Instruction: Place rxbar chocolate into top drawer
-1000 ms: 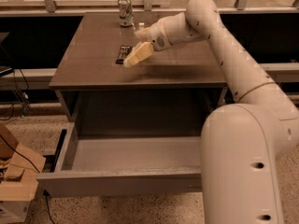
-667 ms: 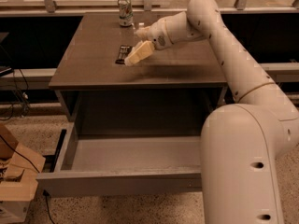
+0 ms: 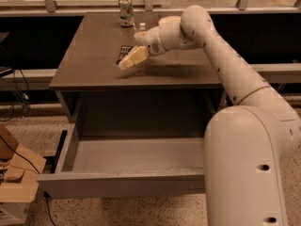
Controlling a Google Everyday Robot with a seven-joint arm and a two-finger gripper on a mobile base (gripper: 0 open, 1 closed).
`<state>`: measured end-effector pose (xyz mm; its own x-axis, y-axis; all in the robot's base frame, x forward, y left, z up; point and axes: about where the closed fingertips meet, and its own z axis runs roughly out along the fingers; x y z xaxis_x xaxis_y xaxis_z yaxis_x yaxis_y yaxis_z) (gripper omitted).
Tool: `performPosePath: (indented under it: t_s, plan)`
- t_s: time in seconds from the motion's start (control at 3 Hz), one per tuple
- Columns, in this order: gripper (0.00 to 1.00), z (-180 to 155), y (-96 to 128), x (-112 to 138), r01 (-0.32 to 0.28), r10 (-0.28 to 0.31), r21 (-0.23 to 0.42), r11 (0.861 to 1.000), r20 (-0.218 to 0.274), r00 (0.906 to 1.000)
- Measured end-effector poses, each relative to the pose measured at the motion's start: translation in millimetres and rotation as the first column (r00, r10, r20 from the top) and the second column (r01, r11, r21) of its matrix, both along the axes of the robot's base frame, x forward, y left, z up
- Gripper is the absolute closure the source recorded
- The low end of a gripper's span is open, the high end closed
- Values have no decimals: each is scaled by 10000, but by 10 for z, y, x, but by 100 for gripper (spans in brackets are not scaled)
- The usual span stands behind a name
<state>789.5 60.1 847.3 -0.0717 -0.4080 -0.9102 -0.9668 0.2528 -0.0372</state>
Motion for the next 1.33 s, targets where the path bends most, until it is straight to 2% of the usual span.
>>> performPosePath:
  t_s: [0.33,1.33]
  plan:
    - [3,-141,62,97,316,-314,163,9994,-130,9994]
    - [74,-307,98,87,230,-234,-51,9997,-849,9961]
